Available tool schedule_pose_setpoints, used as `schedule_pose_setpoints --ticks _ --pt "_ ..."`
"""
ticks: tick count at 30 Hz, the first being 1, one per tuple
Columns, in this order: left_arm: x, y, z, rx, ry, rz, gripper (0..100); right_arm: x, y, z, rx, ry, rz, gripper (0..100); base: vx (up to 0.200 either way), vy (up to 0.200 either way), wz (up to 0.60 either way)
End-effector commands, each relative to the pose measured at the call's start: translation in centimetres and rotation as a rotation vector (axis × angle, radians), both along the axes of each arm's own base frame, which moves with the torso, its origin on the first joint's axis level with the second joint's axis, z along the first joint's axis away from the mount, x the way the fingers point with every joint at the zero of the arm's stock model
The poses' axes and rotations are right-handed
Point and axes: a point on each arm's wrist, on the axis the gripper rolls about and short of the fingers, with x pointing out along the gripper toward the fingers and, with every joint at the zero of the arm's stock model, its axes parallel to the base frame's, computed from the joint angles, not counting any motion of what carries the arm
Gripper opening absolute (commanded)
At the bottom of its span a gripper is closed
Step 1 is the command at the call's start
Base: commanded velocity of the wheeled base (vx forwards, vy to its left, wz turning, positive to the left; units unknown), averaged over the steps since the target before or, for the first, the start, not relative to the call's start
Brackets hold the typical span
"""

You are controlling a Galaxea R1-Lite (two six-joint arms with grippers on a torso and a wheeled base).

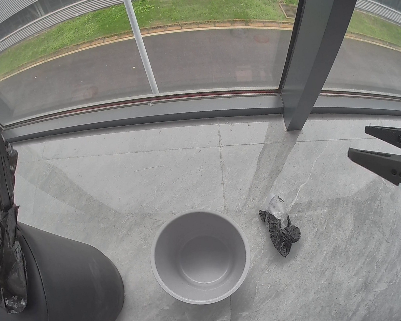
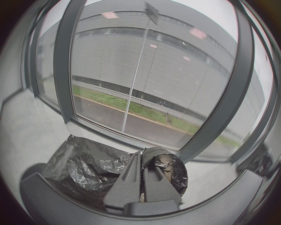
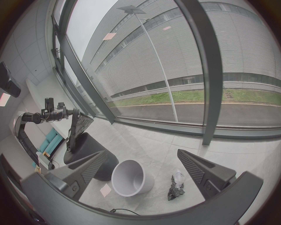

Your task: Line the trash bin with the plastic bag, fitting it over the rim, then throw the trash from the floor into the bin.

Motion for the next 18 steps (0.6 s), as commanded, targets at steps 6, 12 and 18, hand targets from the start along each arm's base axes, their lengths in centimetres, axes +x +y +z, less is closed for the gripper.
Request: schedule_pose_setpoints --ticks 6,12,18 --pt "-3.7 -1.6 3.3 -0.362 -0.028 -0.482 0 4.1 8.0 -0.1 -0.026 -0.006 0.127 100 0.0 0.0 0.0" --pt "-3.7 -2.7 3.3 -0.448 0.044 -0.669 0 4.8 11.1 -1.2 -0.029 -0.001 0.193 100 0.0 0.0 0.0" --pt "-3.4 -3.4 4.0 -0.511 0.03 -0.761 0 5.0 13.1 -2.6 -0.035 0.018 0.236 100 0.0 0.0 0.0"
